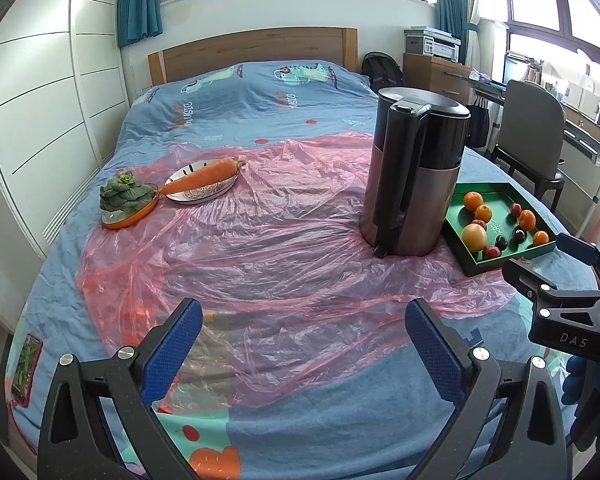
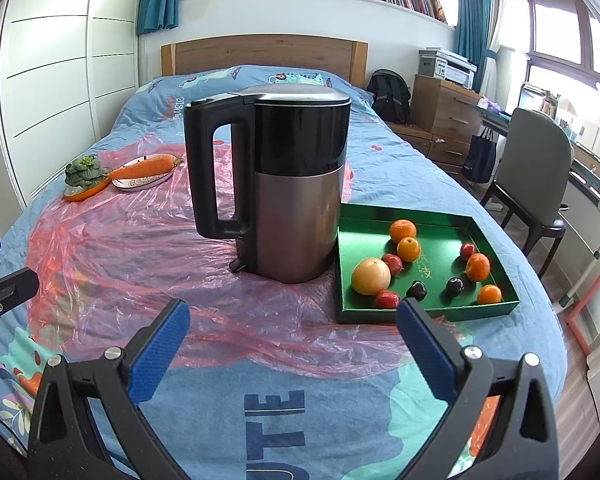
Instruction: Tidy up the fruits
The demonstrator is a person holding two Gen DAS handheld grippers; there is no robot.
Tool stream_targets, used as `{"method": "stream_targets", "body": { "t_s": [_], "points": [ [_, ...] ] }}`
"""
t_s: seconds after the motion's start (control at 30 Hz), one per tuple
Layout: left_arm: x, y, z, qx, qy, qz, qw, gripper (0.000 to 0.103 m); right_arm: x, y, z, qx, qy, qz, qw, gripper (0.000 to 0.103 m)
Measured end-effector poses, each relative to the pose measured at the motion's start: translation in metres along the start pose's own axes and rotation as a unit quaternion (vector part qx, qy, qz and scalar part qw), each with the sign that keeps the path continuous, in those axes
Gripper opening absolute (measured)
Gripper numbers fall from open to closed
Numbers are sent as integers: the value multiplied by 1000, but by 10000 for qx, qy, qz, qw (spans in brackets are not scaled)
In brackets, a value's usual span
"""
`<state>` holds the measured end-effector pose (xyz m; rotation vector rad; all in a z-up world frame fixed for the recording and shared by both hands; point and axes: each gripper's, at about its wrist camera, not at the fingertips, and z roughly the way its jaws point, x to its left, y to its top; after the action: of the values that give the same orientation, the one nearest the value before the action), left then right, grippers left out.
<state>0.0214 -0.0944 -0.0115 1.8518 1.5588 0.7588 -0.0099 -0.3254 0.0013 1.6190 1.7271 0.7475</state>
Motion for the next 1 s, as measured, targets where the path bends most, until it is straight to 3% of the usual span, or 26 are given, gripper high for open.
{"method": "stream_targets", "body": {
  "t_s": [1.0],
  "points": [
    [-19, 3, 5, 50, -234, 87, 9997, 101, -16, -10, 5, 145, -137, 242, 9995, 103]
  ]
}}
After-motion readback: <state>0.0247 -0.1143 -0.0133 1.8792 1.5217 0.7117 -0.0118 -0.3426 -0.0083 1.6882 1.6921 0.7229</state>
